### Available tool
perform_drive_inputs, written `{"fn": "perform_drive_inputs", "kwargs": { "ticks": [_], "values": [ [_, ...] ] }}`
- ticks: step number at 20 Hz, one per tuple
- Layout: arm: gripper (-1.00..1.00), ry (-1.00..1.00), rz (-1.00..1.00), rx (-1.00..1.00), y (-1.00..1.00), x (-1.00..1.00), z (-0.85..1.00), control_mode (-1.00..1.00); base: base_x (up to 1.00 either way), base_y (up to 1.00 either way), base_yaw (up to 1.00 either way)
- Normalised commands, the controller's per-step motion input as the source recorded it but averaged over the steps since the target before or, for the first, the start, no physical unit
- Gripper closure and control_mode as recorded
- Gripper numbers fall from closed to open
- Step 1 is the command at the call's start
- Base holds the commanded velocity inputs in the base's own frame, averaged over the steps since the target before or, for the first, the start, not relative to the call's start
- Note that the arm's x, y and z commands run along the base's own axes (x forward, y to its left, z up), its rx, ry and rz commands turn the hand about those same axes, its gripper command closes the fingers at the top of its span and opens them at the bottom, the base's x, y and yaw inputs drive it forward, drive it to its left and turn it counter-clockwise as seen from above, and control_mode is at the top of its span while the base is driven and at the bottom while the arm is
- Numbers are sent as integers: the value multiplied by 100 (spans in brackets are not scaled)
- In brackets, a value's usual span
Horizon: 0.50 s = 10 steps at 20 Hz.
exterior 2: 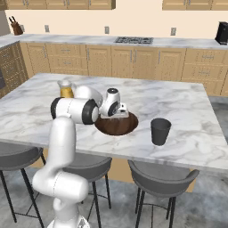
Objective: There are two ice cubes in the ice bowl. Place both ice cubes in the glass cup.
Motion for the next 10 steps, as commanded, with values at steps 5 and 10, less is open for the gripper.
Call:
{"fn": "perform_drive_inputs", "kwargs": {
  "ticks": [5,10],
  "values": [
    [100,-9,0,0,0,-32,9,-100,0,0,0],
    [100,-12,-11,0,-7,-87,81,-100,0,0,0]
  ]
}}
